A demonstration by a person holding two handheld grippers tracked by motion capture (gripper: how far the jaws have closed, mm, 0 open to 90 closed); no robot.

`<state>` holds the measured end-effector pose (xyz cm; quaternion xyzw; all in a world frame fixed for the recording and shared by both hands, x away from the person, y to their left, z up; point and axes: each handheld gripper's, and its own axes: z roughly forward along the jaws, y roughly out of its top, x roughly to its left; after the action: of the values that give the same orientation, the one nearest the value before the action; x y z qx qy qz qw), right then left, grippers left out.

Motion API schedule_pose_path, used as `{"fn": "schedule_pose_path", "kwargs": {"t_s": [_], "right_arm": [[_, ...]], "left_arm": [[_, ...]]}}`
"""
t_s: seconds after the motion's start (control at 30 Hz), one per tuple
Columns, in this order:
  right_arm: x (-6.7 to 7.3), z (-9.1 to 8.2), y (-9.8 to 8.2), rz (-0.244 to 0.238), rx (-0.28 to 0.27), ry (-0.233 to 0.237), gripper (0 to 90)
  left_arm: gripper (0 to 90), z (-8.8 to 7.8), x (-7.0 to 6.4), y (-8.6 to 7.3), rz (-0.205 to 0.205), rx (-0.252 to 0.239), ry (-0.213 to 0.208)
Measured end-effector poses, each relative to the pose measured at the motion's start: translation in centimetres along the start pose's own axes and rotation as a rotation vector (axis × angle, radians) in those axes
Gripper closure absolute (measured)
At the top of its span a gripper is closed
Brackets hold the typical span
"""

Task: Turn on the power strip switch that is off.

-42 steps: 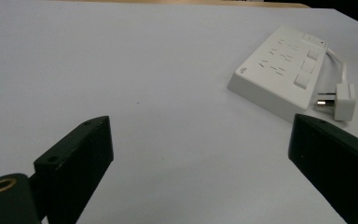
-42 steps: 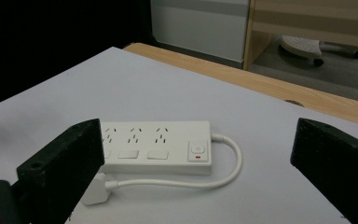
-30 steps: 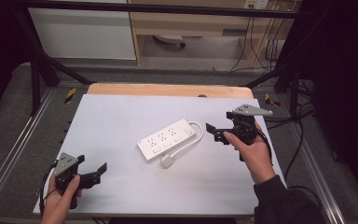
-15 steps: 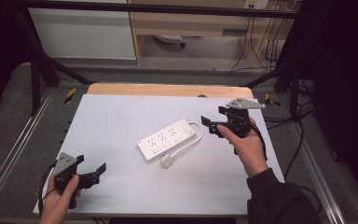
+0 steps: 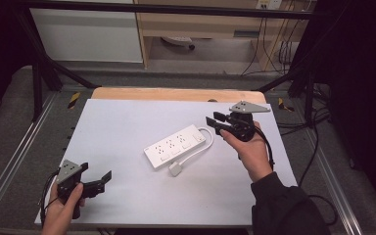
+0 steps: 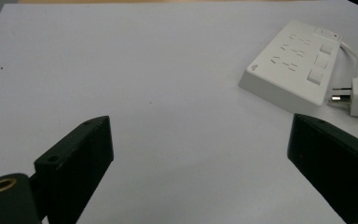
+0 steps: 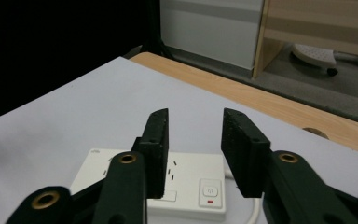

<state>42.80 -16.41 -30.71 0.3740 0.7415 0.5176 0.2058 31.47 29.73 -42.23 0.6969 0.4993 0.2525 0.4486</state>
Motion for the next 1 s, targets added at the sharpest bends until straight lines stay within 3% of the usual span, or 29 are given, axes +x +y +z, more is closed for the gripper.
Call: {"fn": "schedule_pose_path", "kwargs": {"t_s": [0.23,0.33,0.67,1.0], "right_arm": [[0.5,1.2,-0.4,0.018,-0.039,0.011,77.3],[0.8,1.9,-0.6,-0.009,-0.051,0.001,81.8],[1.4,4.3,-1.7,-0.035,-0.008,0.021,90.0],[2.0,6.5,-2.8,-0.036,0.027,0.046,90.0]], "left_arm": [[6.8,-0.2,0.1,-0.2,0.005,0.005,0.001],[7.0,-0.1,0.3,-0.2,0.009,0.01,0.004],[6.3,-0.1,0.5,-0.3,-0.003,0.009,0.014],[6.4,0.0,0.5,-0.4,0.002,0.019,0.018]]}}
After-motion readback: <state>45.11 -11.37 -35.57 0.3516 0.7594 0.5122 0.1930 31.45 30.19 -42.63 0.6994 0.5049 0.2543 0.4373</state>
